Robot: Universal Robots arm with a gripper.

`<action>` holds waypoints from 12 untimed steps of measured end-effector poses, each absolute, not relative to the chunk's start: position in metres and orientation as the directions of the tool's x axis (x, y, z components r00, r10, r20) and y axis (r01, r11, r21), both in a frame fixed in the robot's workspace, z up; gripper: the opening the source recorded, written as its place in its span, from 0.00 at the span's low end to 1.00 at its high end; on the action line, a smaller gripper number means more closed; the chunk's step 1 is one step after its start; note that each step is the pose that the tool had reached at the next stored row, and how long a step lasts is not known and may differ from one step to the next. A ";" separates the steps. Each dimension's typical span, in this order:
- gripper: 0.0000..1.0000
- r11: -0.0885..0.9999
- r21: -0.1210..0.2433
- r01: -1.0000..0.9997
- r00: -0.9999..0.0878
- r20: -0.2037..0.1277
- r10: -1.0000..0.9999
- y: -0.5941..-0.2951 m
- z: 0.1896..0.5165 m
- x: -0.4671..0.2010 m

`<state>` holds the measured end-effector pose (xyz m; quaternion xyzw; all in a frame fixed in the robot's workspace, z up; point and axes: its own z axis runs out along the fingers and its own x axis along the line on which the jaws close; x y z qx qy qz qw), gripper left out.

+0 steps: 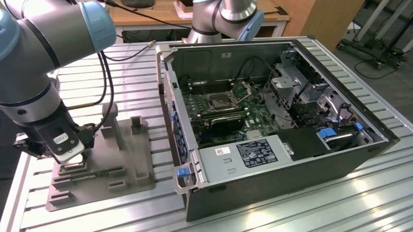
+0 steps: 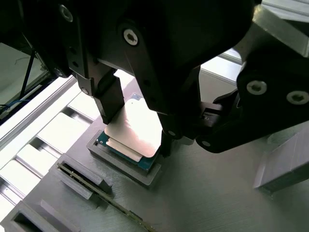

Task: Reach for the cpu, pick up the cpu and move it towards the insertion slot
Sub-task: 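Pick up the cpu and move it towards the insertion slot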

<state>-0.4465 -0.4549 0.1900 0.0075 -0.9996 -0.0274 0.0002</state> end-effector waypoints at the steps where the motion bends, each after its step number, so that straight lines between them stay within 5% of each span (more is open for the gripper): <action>1: 0.55 0.998 0.055 -0.015 -1.000 0.000 -0.015 -0.455 0.190 -0.447; 12: 0.55 0.998 0.055 -0.015 -1.000 0.000 -0.015 -0.455 0.196 -0.447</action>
